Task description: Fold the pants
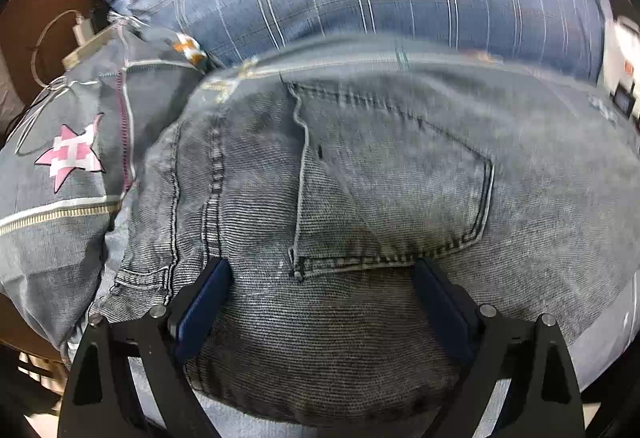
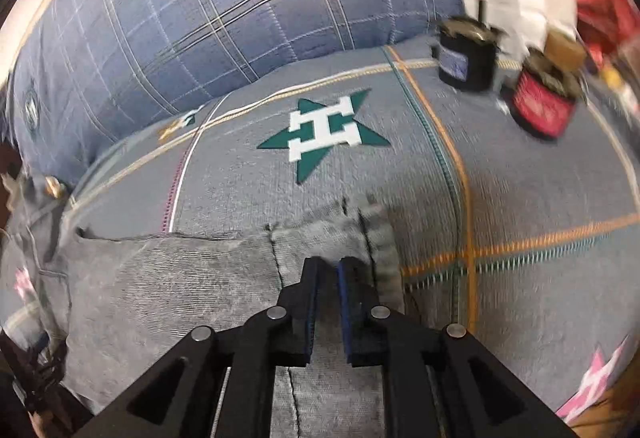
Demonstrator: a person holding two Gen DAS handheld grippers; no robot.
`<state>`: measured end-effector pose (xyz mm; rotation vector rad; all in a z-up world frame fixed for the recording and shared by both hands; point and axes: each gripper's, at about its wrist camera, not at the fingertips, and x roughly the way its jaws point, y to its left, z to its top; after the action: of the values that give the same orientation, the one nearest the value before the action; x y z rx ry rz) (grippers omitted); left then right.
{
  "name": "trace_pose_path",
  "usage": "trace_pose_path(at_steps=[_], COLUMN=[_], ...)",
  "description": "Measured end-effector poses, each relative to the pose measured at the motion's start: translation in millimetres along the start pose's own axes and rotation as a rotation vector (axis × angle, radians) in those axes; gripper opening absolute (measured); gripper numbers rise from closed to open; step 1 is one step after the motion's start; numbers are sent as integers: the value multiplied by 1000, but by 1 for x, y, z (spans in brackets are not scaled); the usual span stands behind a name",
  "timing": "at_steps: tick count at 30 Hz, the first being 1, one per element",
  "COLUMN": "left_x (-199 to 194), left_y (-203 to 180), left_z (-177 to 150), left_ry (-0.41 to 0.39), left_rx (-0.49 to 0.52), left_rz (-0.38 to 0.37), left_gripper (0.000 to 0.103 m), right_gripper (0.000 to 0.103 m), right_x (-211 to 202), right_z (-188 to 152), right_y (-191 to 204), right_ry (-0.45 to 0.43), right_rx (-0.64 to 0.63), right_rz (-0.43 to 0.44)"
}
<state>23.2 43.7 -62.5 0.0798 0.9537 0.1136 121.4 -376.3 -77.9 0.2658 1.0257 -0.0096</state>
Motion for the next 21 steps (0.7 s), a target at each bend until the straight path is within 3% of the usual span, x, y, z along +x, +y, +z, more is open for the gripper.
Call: trace_pose_path(at_steps=[4, 7, 10, 13, 15, 16, 17, 19, 21], left_x=[-4, -15, -33, -41, -30, -13, 3, -5, -6], left_y=[-1, -4, -13, -22, -31, -38, -45, -46, -46], left_z=[3, 8, 13, 18, 17, 13, 8, 5, 7], left_ry=[19, 15, -45, -76, -37, 29, 101, 37, 64], left_rx=[1, -7, -6, -2, 16, 47, 92, 101, 96], left_rz=[12, 0, -34, -85, -97, -58, -18, 5, -2], left_gripper=[94, 94, 94, 94, 94, 94, 95, 99, 99], right_gripper=[9, 12, 12, 15, 20, 22, 22, 22, 22], right_x=[14, -1, -26, -29, -7, 8, 19, 11, -7], right_z=[8, 9, 4, 4, 5, 7, 10, 13, 11], right_y=[-2, -10, -14, 2, 4, 0, -11, -17, -12], right_ry=[7, -10, -75, -53, -19, 13, 8, 4, -19], right_rx=[-31, 25, 71, 46, 34, 38, 90, 156, 133], right_rz=[-25, 40, 86, 183, 145, 85, 98, 122, 127])
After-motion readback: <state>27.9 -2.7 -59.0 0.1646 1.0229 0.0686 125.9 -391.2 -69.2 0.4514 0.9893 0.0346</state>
